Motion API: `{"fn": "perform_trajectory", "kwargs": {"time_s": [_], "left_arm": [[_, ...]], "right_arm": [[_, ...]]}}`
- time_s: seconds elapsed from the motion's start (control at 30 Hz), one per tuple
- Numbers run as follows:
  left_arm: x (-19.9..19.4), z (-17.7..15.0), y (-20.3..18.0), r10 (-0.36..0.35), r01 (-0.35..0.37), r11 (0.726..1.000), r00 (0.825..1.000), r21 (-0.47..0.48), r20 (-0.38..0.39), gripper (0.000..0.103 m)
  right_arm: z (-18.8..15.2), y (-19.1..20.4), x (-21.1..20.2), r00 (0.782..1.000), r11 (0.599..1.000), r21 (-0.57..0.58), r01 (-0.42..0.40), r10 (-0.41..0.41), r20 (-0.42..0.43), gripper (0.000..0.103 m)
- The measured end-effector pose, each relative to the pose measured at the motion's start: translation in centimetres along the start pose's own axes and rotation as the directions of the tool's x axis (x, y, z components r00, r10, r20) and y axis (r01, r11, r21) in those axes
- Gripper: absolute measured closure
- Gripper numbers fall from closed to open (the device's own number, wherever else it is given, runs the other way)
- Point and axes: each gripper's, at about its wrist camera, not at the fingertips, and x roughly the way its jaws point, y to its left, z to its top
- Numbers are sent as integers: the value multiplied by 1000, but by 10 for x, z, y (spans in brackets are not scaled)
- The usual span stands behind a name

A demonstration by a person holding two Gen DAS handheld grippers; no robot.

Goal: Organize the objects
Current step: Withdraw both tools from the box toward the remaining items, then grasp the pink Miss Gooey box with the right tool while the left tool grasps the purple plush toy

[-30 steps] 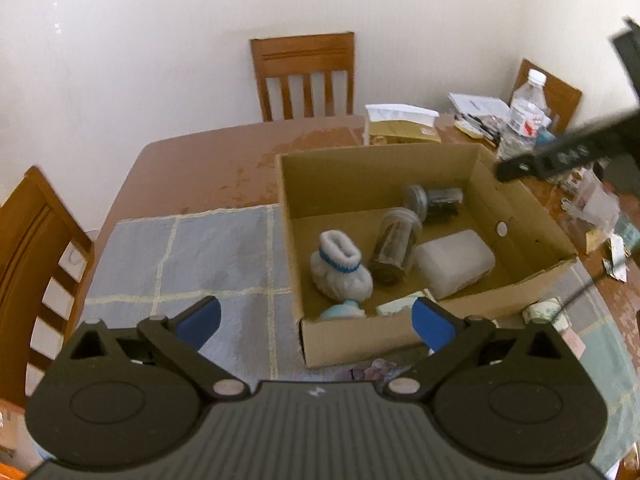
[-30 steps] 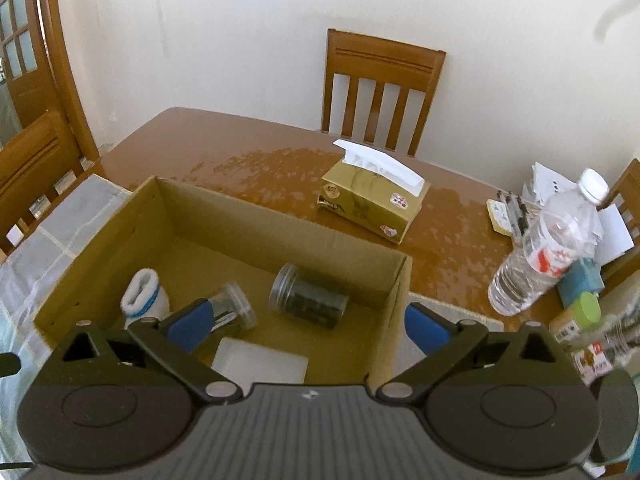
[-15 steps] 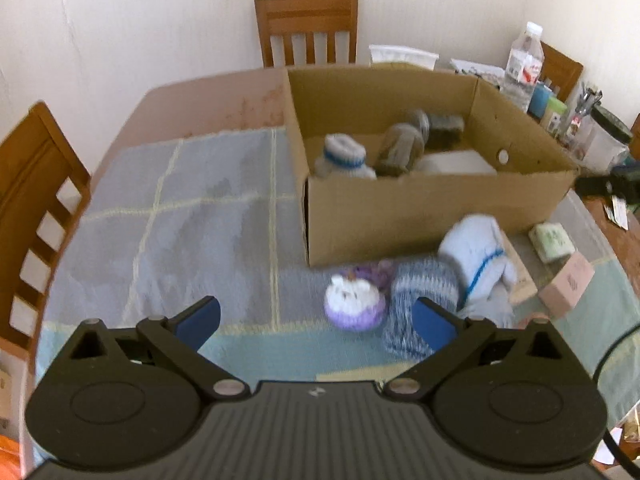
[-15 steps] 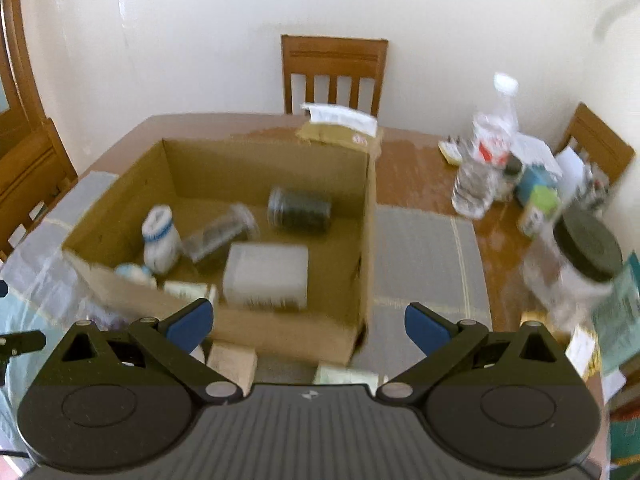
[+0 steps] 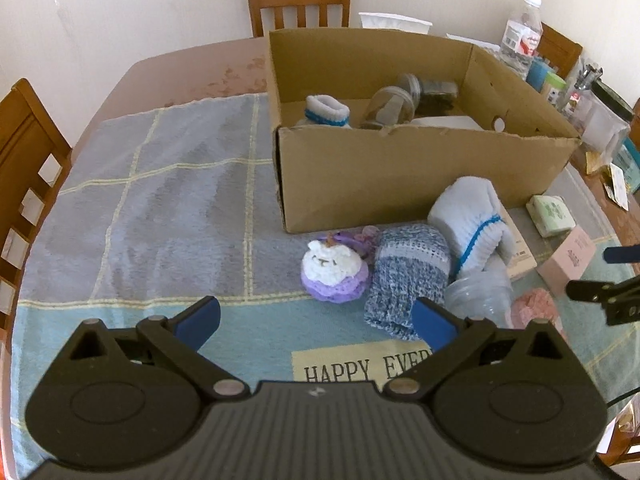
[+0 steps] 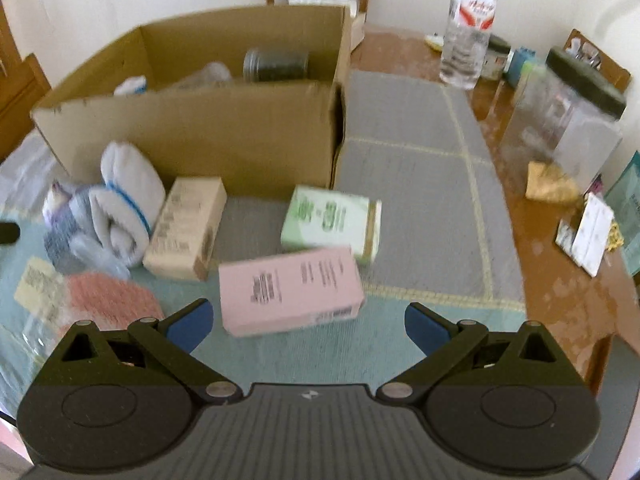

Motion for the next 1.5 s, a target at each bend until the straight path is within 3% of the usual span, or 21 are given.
{"fn": "perform_trajectory", "kwargs": {"time_s": [0.13, 0.27, 0.57, 0.83, 1.0, 1.17, 1.33, 1.5], "left_arm": [[4, 1, -1, 8, -8, 1000, 1000, -3, -7, 1], [12, 3, 2, 15, -16, 999, 1000, -31, -16, 1], [29, 15, -1, -10, 9, 1000, 1000, -23, -19, 1], [45, 26, 5, 22, -22, 999, 1000, -43, 13, 1], [50, 21, 12, 43, -43, 999, 999, -5, -13, 1], [54, 14, 24, 9, -10, 1000, 999, -21, -44, 1], [47, 13, 36, 91, -91, 996, 995, 16, -35, 1], [46, 11, 45, 79, -77, 996, 996, 53, -30, 1]], "right_arm": [[-2, 3, 10, 1000, 1000, -18, -8, 8, -1, 0], [-3, 4, 22, 999, 998, -37, 46, -47, -7, 0], [-5, -3, 24, 999, 998, -49, 25, -23, 33, 0], [-8, 2, 20, 998, 999, -32, 34, -32, 45, 0], [-8, 3, 19, 999, 999, -31, 33, -32, 40, 0], [-4, 1, 22, 999, 999, -30, 32, -31, 30, 0], [-3, -1, 25, 999, 999, -31, 31, -30, 30, 0], [-2, -1, 26, 999, 999, -27, 34, -33, 30, 0]]}}
